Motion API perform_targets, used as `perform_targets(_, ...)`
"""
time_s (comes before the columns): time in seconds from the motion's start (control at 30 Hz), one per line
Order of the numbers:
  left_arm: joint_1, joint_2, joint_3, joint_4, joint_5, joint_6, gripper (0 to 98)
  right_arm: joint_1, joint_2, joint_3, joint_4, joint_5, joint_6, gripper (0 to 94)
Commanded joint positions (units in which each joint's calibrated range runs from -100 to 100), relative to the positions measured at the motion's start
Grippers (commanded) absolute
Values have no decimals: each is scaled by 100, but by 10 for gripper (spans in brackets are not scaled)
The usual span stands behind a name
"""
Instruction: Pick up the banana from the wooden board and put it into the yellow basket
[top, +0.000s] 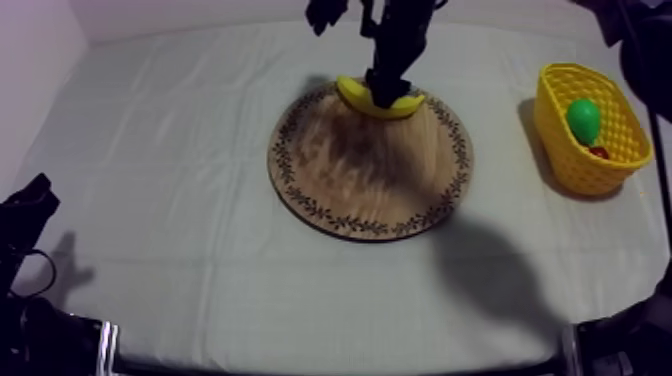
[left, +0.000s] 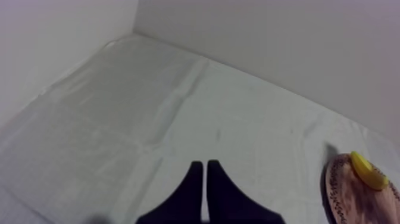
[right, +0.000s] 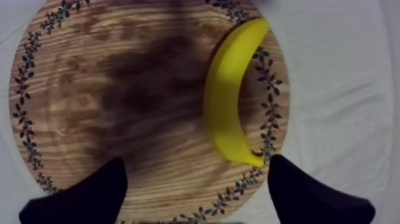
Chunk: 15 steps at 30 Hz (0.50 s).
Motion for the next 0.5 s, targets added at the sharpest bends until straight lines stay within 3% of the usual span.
perform_targets(0.0,-2,2,-2,0,-1,0,1,3,203,-35,32,-33,-11,809)
perform_targets(0.47,-2,2,-2,0,-1,0,1,-20,1199,-422,177,-440,-116,777)
